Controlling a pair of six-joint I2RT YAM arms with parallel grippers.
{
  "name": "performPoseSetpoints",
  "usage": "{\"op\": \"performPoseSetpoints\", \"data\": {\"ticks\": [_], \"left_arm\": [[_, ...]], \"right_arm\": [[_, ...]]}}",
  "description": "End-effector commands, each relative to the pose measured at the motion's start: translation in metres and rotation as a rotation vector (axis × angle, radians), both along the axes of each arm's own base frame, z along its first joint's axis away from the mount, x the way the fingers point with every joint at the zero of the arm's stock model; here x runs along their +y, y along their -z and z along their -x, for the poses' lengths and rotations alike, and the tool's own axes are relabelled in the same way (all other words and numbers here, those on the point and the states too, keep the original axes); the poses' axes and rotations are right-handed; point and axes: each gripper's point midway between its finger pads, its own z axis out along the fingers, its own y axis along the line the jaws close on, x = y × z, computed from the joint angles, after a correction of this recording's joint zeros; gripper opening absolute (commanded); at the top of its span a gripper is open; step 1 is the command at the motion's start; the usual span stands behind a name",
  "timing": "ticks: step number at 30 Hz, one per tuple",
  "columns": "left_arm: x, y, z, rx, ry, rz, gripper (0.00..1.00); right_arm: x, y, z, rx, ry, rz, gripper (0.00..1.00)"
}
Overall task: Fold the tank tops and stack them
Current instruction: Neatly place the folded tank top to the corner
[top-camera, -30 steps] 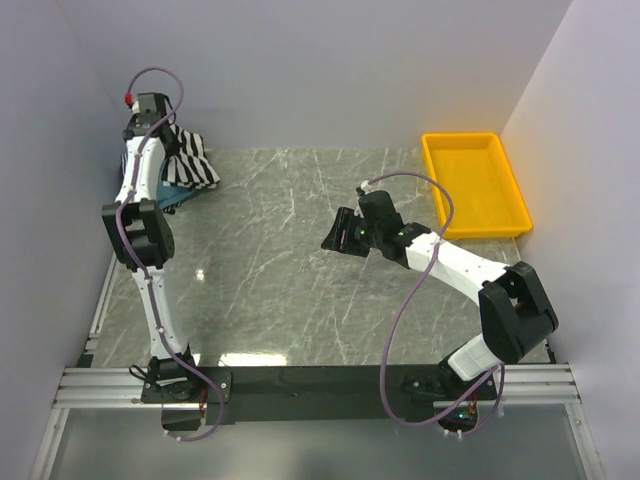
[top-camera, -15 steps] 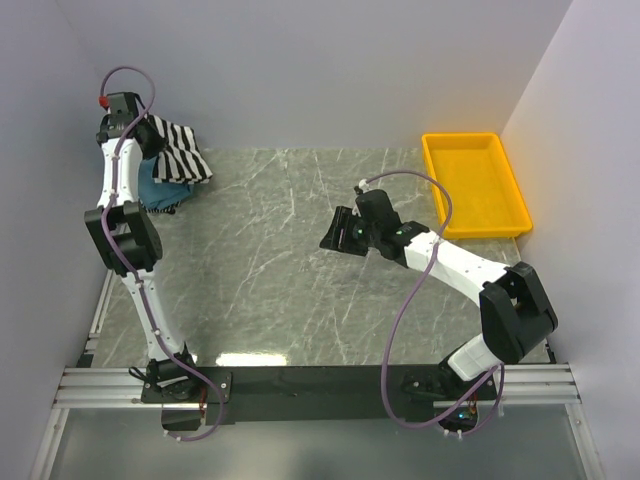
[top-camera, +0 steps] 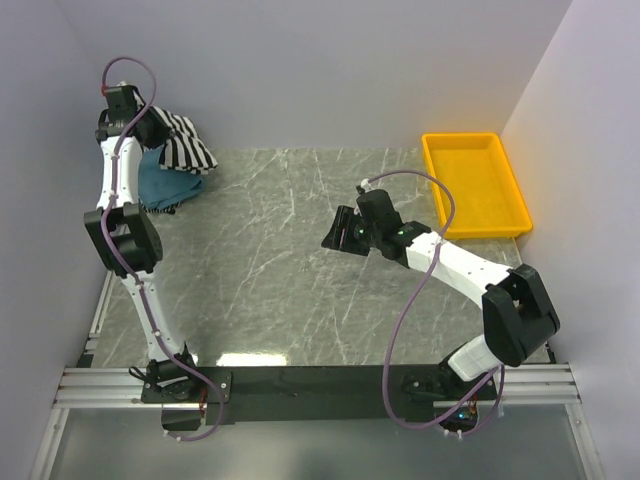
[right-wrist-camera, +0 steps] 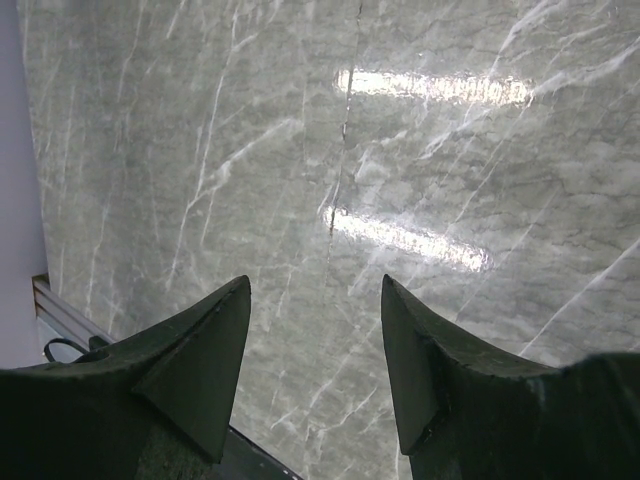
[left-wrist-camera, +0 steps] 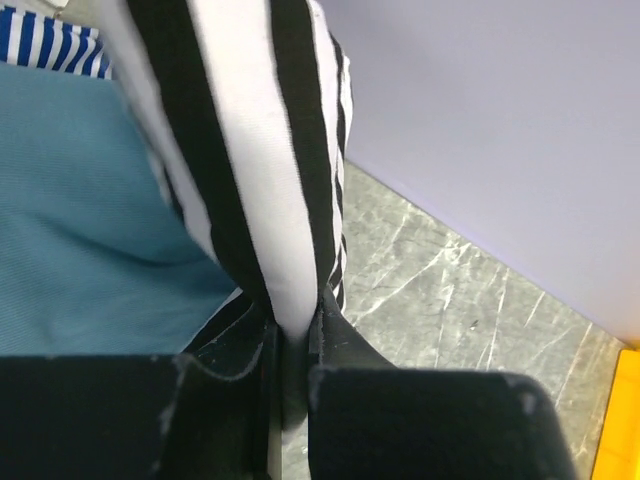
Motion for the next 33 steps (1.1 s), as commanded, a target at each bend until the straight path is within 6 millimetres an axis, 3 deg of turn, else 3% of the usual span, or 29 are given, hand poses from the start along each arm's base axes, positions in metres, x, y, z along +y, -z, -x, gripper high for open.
{"op": "performPoseSetpoints", "data": {"ticks": [1, 3, 4, 6, 7, 9, 13, 15, 18, 19, 24, 31, 33], "left_arm": [[-0.001, -0.068, 0.004, -0.160, 0.003, -0.015, 0.00], [0.012, -0.067, 0.009, -0.154, -0.039, -0.013, 0.00], [0.016, -0.052, 0.012, -0.124, -0.053, -0.002, 0.00], [0.032, -0.045, 0.018, -0.117, -0.089, 0.013, 0.00], [0.039, -0.023, 0.024, -0.075, -0.109, 0.029, 0.00], [0.055, -0.010, 0.033, -0.050, -0.153, 0.056, 0.00], [0.077, 0.035, 0.056, 0.069, -0.244, 0.077, 0.03], [0.091, 0.047, 0.064, 0.099, -0.302, 0.078, 0.08], [0.103, 0.063, 0.073, 0.120, -0.350, 0.110, 0.22], [0.104, 0.068, 0.073, 0.123, -0.353, 0.115, 0.31], [0.099, 0.057, 0.070, 0.085, -0.334, 0.130, 0.47], [0.100, 0.008, 0.078, 0.023, -0.353, 0.063, 0.65], [0.105, 0.006, 0.086, 0.044, -0.403, 0.035, 0.72]], "right_arm": [[0.004, -0.033, -0.007, -0.086, 0.004, -0.031, 0.62], [0.004, -0.031, -0.006, -0.080, 0.002, -0.031, 0.62], [0.004, -0.032, -0.006, -0.082, 0.000, -0.031, 0.62], [0.004, -0.031, -0.006, -0.082, 0.000, -0.032, 0.62], [0.004, -0.030, -0.005, -0.081, 0.000, -0.030, 0.62], [0.004, -0.026, -0.005, -0.075, -0.001, -0.028, 0.62], [0.005, -0.021, -0.004, -0.063, -0.002, -0.037, 0.62], [0.008, -0.019, -0.002, -0.059, -0.012, -0.037, 0.62], [0.007, -0.016, 0.001, -0.056, -0.009, -0.033, 0.62], [0.006, -0.016, 0.001, -0.058, -0.007, -0.033, 0.62], [0.005, -0.017, 0.002, -0.061, -0.011, -0.030, 0.62], [0.010, -0.023, 0.002, -0.073, -0.021, -0.043, 0.62], [0.011, -0.023, 0.002, -0.075, -0.025, -0.045, 0.62]]}}
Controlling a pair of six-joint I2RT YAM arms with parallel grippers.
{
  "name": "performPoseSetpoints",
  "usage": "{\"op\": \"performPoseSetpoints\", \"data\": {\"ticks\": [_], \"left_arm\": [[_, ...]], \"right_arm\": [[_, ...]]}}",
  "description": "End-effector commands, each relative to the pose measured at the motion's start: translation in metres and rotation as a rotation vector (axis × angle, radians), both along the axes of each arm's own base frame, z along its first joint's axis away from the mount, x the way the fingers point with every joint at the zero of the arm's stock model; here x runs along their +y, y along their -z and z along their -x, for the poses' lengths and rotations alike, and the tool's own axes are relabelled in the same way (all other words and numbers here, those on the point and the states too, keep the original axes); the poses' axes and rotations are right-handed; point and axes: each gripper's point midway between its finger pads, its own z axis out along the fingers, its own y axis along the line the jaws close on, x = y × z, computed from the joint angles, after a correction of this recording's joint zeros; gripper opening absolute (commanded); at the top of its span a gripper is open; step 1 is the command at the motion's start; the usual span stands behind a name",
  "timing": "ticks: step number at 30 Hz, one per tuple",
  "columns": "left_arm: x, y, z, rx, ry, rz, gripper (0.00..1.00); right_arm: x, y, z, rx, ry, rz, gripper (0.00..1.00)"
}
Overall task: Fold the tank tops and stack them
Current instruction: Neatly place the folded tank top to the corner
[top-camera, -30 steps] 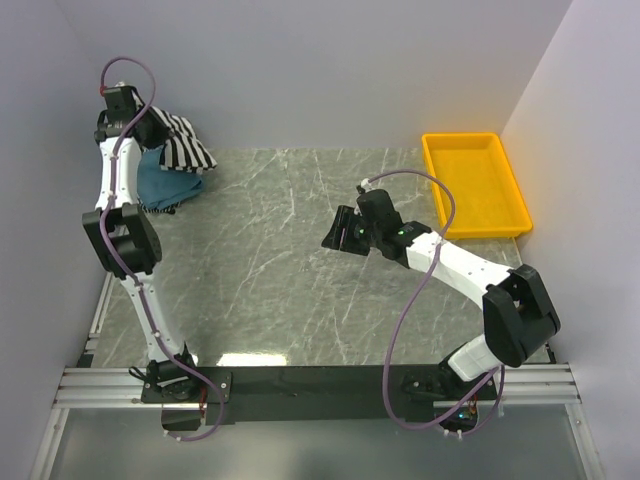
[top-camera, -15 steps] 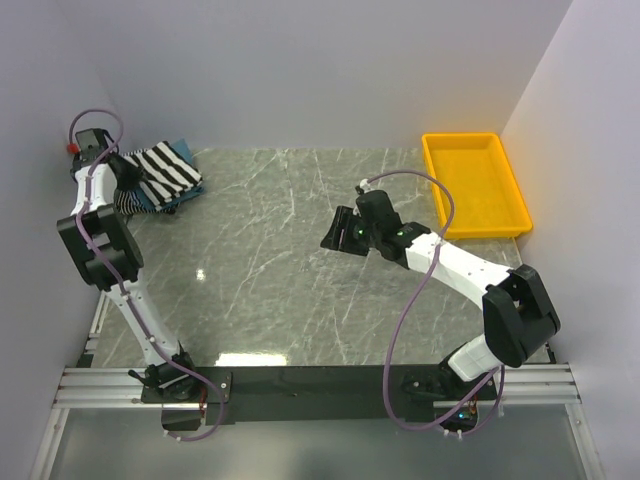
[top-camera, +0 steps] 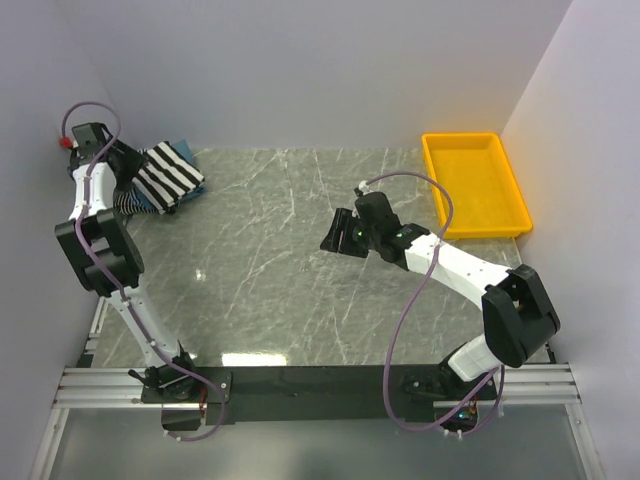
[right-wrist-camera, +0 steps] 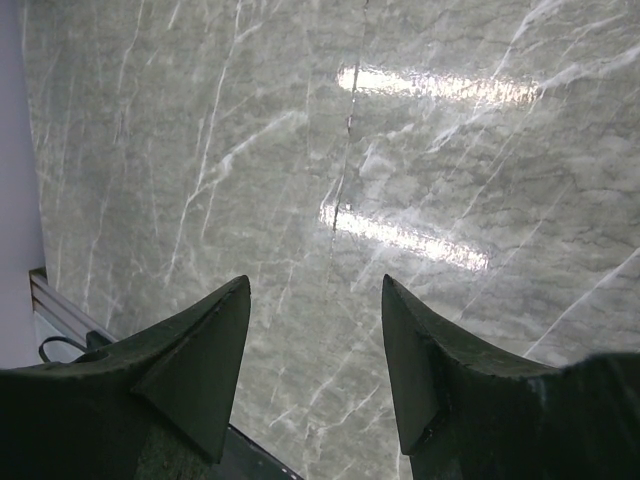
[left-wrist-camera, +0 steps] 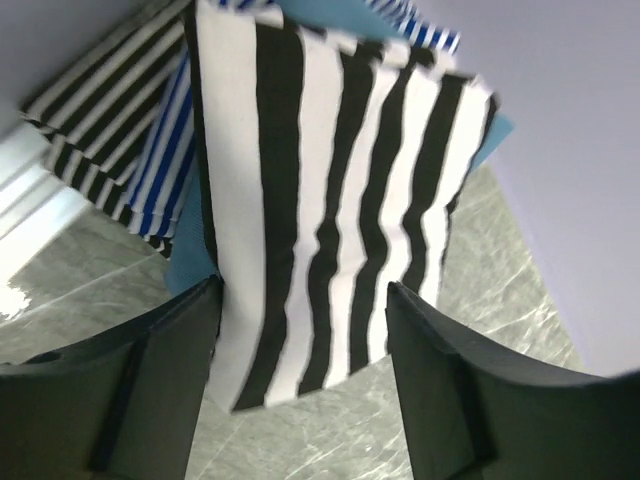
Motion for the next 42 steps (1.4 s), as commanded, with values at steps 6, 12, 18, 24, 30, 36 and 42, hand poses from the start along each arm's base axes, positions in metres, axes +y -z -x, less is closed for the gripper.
{"op": "performPoseSetpoints", "data": {"ticks": [6, 12, 18, 24, 30, 36, 42], "left_arm": [[0.015, -0.067, 0.027, -0.020, -0.179, -0.164, 0.77], [-0.023, -0.069, 0.038, -0.016, -0.160, -0.198, 0.75], [-0.120, -0.074, 0.055, -0.077, 0.042, -0.189, 0.74], [-0.272, -0.072, 0.111, -0.144, 0.395, -0.189, 0.74], [-0.381, -0.055, 0.196, -0.199, 0.711, -0.175, 0.74], [-0.445, -0.046, 0.266, -0.247, 0.949, -0.122, 0.74], [-0.459, -0.047, 0.290, -0.262, 1.025, -0.106, 0.74]], "right_arm": [[0.015, -0.026, -0.001, -0.064, -0.034, -0.045, 0.62], [0.013, -0.031, 0.000, -0.082, -0.030, -0.045, 0.62], [0.003, -0.048, -0.001, -0.145, -0.009, -0.042, 0.63], [-0.013, -0.061, 0.003, -0.193, 0.017, -0.040, 0.63], [-0.036, -0.084, 0.016, -0.296, 0.072, -0.070, 0.69], [-0.068, -0.079, 0.037, -0.349, 0.148, -0.075, 0.70], [-0.096, -0.077, 0.045, -0.386, 0.234, -0.032, 0.72]]}}
